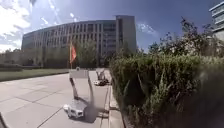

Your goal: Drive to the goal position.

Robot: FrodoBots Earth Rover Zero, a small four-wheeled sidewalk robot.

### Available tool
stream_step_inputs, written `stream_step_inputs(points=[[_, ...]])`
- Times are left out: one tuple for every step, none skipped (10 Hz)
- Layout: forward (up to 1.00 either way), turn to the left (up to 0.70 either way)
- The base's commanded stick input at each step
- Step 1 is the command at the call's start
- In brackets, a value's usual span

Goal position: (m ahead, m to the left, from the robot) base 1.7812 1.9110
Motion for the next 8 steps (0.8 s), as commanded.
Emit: stream_step_inputs(points=[[0.33,0.04],[0.33,0.04],[0.33,0.04],[0.33,0.04],[0.33,0.04],[0.33,0.04],[0.33,0.04],[0.33,0.04]])
